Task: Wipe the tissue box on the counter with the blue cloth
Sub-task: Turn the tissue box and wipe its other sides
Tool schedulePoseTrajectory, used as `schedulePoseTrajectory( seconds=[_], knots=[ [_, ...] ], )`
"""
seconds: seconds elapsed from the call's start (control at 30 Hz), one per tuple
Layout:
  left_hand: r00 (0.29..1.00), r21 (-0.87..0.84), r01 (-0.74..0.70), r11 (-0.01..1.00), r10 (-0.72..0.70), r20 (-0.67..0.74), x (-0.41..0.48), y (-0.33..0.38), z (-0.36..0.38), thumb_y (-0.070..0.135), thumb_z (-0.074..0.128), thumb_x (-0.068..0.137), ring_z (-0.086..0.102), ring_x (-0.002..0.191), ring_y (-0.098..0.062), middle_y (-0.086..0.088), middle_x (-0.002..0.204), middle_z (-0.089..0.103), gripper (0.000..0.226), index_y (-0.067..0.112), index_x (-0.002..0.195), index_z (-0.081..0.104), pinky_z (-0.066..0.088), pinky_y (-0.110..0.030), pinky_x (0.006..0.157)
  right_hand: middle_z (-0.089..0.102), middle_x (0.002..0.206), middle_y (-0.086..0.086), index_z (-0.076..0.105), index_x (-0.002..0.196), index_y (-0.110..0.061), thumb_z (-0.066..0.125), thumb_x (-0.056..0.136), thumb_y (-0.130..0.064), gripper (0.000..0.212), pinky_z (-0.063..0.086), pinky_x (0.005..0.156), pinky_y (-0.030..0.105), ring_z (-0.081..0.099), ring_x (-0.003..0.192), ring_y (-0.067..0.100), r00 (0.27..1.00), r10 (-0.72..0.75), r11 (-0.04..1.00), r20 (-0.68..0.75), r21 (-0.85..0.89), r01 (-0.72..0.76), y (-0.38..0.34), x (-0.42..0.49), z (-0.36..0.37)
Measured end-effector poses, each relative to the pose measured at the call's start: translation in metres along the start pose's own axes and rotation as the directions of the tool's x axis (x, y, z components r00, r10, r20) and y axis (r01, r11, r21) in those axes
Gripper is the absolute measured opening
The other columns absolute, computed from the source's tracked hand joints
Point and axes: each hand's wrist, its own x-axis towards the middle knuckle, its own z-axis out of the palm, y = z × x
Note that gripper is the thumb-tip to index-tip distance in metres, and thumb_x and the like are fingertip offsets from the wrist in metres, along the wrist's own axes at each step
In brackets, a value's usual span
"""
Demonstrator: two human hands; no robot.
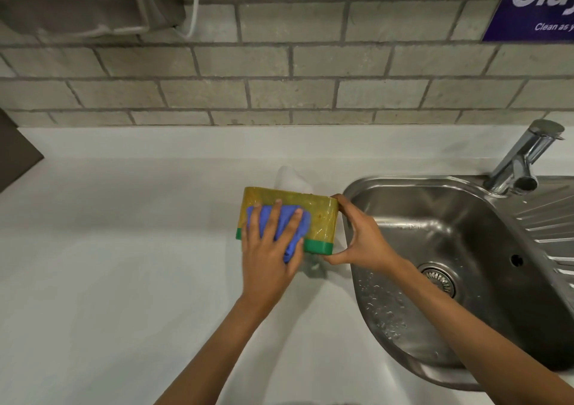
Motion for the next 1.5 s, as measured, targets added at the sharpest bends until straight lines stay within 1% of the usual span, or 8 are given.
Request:
schedulePoseTrajectory(
  seconds=[0.17,0.4,0.5,0.67,0.87,1.03,1.23,1.5],
  knots=[
    [0.955,-0.109,0.295,0.949,-0.297,0.004,0.029,0.001,-0.007,0.035,0.039,0.091,0.041,0.127,-0.047,-0.017,0.139,0.052,0.048,0.014,0.130,0.057,0.041,-0.054,0.102,0.059,0.112,-0.007,0.042,0.124,-0.023,0.087,0.048,-0.031,0.089,0.051,0.090,0.036,0.059,0.106,0.013,1.000,0.010,1.000,-0.002,0.015,-0.010,-0.002,0.000,0.004],
    [0.982,0.043,-0.187,0.981,0.185,0.048,0.011,0.033,0.012,0.036,0.048,0.084,0.052,0.123,-0.043,-0.012,0.133,0.059,0.047,0.018,0.125,0.062,0.045,-0.058,0.097,0.061,0.112,-0.012,0.043,0.122,-0.034,0.087,0.049,-0.026,0.085,0.052,0.087,0.029,0.061,0.103,0.010,1.000,-0.023,0.999,-0.014,0.041,0.024,-0.005,-0.002,-0.001],
    [0.987,0.038,-0.152,0.988,0.154,-0.052,-0.004,0.000,0.006,0.031,0.051,0.086,0.050,0.124,-0.044,-0.015,0.132,0.059,0.044,0.013,0.124,0.062,0.046,-0.058,0.097,0.060,0.111,-0.008,0.043,0.125,-0.023,0.087,0.048,-0.029,0.088,0.051,0.087,0.029,0.060,0.102,0.011,1.000,-0.002,1.000,-0.003,0.023,0.002,-0.003,-0.003,0.000],
    [0.987,-0.050,0.131,0.990,-0.135,-0.088,0.018,0.007,0.000,0.031,0.048,0.086,0.048,0.124,-0.049,-0.018,0.133,0.058,0.047,0.010,0.126,0.061,0.042,-0.061,0.100,0.059,0.111,-0.008,0.043,0.125,-0.021,0.086,0.048,-0.026,0.089,0.051,0.089,0.033,0.059,0.102,0.013,1.000,-0.013,1.000,-0.020,0.024,0.014,-0.005,-0.003,0.007],
    [0.964,0.043,-0.262,0.964,0.264,-0.036,0.006,0.008,0.009,0.032,0.051,0.083,0.051,0.125,-0.042,-0.014,0.129,0.062,0.045,0.013,0.122,0.064,0.047,-0.058,0.095,0.058,0.107,-0.023,0.039,0.122,-0.038,0.084,0.047,-0.029,0.088,0.048,0.081,0.014,0.060,0.096,0.002,1.000,-0.004,1.000,-0.029,0.025,0.005,-0.003,-0.008,0.002],
    [0.986,-0.058,0.096,0.994,-0.103,-0.132,0.008,0.005,0.000,0.029,0.049,0.084,0.047,0.125,-0.047,-0.021,0.132,0.058,0.047,0.008,0.124,0.062,0.043,-0.059,0.099,0.056,0.114,-0.014,0.037,0.125,-0.037,0.086,0.048,-0.028,0.092,0.043,0.085,0.008,0.056,0.102,-0.001,1.000,-0.004,1.000,-0.029,-0.002,0.004,-0.005,-0.010,0.011],
    [0.995,0.050,-0.093,0.994,0.094,-0.013,0.029,0.052,0.006,0.027,0.068,0.074,0.058,0.115,-0.044,-0.016,0.124,0.065,0.048,0.013,0.120,0.065,0.050,-0.056,0.091,0.050,0.124,-0.026,0.036,0.138,-0.024,0.086,0.049,-0.021,0.102,0.037,0.090,0.000,0.050,0.113,-0.013,0.999,0.009,0.999,-0.047,0.037,-0.007,0.001,-0.016,0.015],
    [0.927,-0.184,0.332,0.925,-0.356,-0.121,0.034,-0.013,-0.003,0.021,0.052,0.091,0.047,0.119,-0.042,-0.018,0.132,0.056,0.038,0.010,0.127,0.058,0.046,-0.049,0.098,0.057,0.120,-0.012,0.033,0.128,-0.042,0.086,0.044,-0.031,0.100,0.036,0.089,0.001,0.053,0.110,0.000,0.996,0.048,0.998,-0.069,0.043,-0.045,0.001,-0.015,0.013]
  ],
)
